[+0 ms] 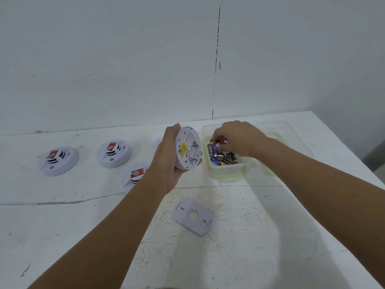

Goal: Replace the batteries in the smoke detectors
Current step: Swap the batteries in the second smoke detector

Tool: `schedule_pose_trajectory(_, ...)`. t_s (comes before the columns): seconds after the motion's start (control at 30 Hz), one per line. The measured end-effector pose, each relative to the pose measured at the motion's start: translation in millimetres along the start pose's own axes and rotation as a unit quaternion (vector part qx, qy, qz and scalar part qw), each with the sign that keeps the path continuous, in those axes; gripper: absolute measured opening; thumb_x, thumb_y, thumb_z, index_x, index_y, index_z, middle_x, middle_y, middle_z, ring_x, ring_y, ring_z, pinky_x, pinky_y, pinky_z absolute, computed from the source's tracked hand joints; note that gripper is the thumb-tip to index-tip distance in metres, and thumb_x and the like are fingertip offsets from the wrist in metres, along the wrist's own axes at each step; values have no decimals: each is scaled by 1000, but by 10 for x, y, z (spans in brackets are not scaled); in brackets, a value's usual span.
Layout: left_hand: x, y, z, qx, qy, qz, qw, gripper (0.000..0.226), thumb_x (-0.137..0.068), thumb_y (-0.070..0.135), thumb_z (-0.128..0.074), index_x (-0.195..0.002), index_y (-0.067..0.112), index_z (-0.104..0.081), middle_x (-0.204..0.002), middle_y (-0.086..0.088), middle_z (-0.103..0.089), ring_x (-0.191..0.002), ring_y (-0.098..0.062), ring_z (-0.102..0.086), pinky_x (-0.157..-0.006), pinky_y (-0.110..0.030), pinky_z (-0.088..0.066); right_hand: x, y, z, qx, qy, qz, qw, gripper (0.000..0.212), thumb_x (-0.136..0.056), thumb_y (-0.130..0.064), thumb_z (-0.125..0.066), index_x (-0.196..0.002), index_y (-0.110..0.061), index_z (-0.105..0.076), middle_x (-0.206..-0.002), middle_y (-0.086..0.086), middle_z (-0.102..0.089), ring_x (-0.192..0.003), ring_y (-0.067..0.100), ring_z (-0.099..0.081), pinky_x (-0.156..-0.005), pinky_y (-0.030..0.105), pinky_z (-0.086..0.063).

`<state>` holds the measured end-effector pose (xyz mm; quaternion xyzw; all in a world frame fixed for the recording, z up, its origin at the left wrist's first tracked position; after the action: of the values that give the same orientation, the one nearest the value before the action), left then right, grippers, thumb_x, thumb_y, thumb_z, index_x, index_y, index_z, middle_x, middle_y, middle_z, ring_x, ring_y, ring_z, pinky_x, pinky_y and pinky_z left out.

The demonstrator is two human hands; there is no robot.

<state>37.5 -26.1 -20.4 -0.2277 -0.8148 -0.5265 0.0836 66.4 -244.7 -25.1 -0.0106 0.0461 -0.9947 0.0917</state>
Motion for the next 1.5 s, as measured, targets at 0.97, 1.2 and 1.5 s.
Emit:
schedule_pose_trajectory(0.97,-54,-35,134,26,14,-9,1000,43,-101,47,-56,-129,16,-65,-115,-16,-72,-96,-38,-71,-85,-50,-59,140,-172,114,-195,62,-63,977,14,-94,-38,-68,-85,-27,-68,-86,-11,-62,-79,6,-57,-75,31,-42)
schedule_pose_trajectory(1.2,16,-83,211,38,15,5,999,46,-100,52,-55,-129,17,-66,-118,-15,-72,-104,-39,-69,-87,-49,-59,483,-435,297,-409,104,-110,900,13,-105,-37,-54,-103,-28,-64,-90,-3,-72,-70,14,-66,-64,27,-51)
schedule_pose_trajectory(1.5,205,-116,432,64,-18,4,998,54,-99,50,-52,-136,12,-64,-119,-17,-71,-104,-33,-67,-90,-48,-58,760,-1035,91,-463,93,-31,881,23,-86,-32,-85,-95,-21,-67,-76,-3,-72,-69,10,-69,-69,33,-55)
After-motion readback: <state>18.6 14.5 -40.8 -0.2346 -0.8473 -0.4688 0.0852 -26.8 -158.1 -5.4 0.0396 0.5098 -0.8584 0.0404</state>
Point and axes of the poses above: each hand's wrist, its own x-axis away from the middle knuckle, its own z-axis out of the back of the hand, y = z × x, the point moved 1 cm from there along -x, towards the middle knuckle
